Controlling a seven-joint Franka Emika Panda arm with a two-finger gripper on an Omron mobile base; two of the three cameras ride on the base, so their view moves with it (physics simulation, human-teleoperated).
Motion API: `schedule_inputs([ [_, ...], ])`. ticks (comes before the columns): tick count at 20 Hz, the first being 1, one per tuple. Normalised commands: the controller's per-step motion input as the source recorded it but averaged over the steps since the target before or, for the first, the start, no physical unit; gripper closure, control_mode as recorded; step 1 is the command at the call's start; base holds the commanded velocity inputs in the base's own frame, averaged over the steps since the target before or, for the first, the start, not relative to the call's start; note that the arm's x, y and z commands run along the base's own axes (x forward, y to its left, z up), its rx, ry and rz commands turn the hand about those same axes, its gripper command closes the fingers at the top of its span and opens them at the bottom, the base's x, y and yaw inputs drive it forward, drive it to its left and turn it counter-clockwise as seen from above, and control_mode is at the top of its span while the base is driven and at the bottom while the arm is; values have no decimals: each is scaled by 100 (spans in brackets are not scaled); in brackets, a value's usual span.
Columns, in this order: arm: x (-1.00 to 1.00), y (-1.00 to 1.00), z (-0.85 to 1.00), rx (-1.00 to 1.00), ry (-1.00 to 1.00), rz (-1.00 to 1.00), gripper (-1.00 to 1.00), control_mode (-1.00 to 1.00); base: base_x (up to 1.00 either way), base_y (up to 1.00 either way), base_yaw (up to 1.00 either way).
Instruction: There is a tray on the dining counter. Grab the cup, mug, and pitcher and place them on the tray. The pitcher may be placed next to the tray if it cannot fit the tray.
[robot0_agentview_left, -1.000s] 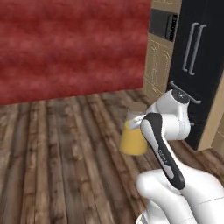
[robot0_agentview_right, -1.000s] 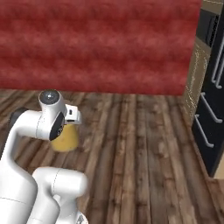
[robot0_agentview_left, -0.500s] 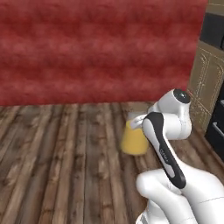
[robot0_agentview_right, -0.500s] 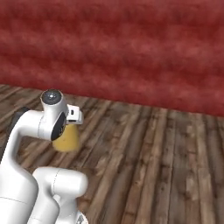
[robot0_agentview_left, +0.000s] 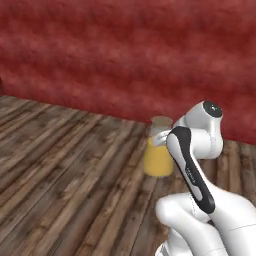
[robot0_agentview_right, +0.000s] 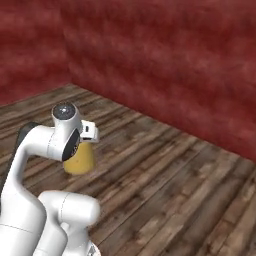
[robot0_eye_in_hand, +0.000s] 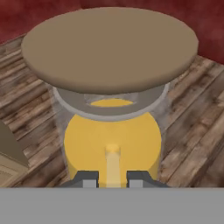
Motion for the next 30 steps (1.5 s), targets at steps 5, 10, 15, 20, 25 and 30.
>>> schedule_inputs([
  [5, 0, 0, 0, 0, 0, 0, 100, 100, 100, 0, 75],
  [10, 0, 0, 0, 0, 0, 0, 100, 100, 100, -35, 75],
  [15, 0, 0, 0, 0, 0, 0, 100, 100, 97, -94, 65],
  [20, 0, 0, 0, 0, 0, 0, 100, 100, 91, -100, 61],
  [25, 0, 0, 0, 0, 0, 0, 100, 100, 91, -100, 55],
  [30, 0, 0, 0, 0, 0, 0, 100, 100, 95, -100, 40],
])
